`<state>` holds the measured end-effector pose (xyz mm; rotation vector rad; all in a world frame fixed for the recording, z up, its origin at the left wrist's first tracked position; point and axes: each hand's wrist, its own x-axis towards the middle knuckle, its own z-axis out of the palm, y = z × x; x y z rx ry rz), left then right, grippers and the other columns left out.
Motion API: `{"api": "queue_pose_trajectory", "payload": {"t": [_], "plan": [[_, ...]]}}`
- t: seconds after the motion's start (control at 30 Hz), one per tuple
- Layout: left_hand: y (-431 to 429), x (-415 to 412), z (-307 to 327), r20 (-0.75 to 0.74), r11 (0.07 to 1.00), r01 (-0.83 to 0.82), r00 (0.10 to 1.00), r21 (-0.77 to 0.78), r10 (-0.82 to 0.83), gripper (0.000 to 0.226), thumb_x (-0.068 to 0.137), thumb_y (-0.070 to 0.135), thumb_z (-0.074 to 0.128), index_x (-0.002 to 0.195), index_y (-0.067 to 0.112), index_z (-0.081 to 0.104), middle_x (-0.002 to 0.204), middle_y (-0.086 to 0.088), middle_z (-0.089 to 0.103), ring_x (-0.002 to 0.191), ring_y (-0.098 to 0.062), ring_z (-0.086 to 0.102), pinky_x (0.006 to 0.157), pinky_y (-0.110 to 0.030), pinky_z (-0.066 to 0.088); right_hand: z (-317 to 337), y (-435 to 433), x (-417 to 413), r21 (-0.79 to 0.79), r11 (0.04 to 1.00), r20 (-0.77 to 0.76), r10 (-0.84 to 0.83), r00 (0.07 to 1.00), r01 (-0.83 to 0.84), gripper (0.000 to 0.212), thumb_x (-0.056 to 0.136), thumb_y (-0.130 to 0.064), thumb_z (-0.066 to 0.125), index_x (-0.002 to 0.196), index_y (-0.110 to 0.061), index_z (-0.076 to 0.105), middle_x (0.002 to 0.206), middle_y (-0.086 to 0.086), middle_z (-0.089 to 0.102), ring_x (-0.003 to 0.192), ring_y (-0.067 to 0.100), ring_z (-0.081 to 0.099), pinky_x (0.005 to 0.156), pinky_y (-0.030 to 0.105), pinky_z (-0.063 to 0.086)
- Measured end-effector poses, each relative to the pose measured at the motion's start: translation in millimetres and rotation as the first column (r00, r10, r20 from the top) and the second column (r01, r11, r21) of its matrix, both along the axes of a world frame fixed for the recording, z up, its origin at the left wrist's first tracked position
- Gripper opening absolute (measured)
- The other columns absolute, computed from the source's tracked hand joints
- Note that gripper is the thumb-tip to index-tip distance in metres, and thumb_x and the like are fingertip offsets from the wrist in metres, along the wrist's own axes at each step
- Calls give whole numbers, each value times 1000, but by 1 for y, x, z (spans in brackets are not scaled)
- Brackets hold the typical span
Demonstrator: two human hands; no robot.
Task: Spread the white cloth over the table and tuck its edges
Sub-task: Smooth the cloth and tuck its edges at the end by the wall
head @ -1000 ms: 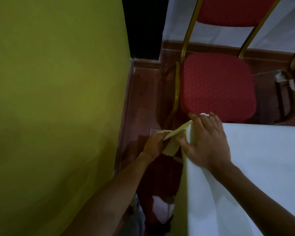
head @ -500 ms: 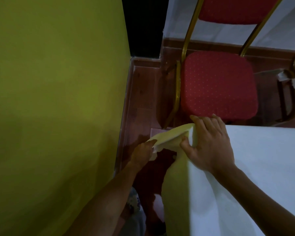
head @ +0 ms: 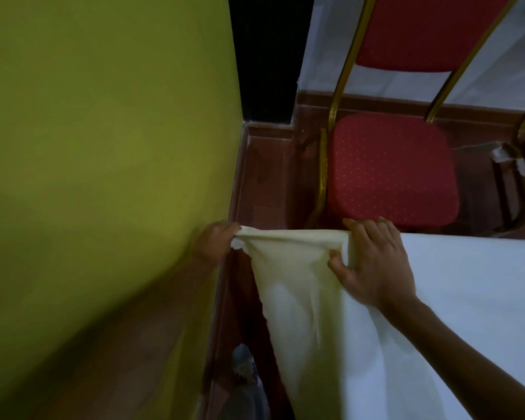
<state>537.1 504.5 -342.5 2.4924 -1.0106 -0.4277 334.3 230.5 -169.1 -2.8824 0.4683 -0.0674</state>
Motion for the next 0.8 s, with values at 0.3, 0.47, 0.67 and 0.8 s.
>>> {"api": "queue_pose_trajectory", "payload": {"t": [0.3,0.47,0.67,0.8], "plan": [[34,-23,-19,117,993,-110,988,40,105,36,86,20,45,105,12,74,94,-12,71,77,-34,69,65,-39,58,0,1,0,-12,1000,8,6,1000,-6,62,85,-50,51,125,-5,63,107,13,67,105,35,57,112,52,37],[53,-101,-50,80,940,-339,939,48,334,37,94,10,41,95,-5,76,92,-22,75,78,-35,75,82,-32,46,0,0,-2,-25,1000,-1,15,1000,-15,62,86,-50,50,127,-4,62,108,14,66,107,35,58,114,52,35],[71,-167,-65,-338,895,-422,829,142,445,53,96,44,35,142,24,52,142,-3,57,129,-30,57,107,-48,47,-3,1,-2,-48,999,17,17,1000,-16,61,88,-48,51,127,-2,61,109,17,66,108,37,58,116,54,35],[12,-180,-46,-388,944,-331,871,-8,302,81,95,59,48,160,19,21,164,-3,26,151,-19,26,123,-42,28,-2,4,-2,-49,999,14,10,1000,-10,62,88,-47,50,129,-1,60,112,18,66,112,38,57,117,53,33]]}}
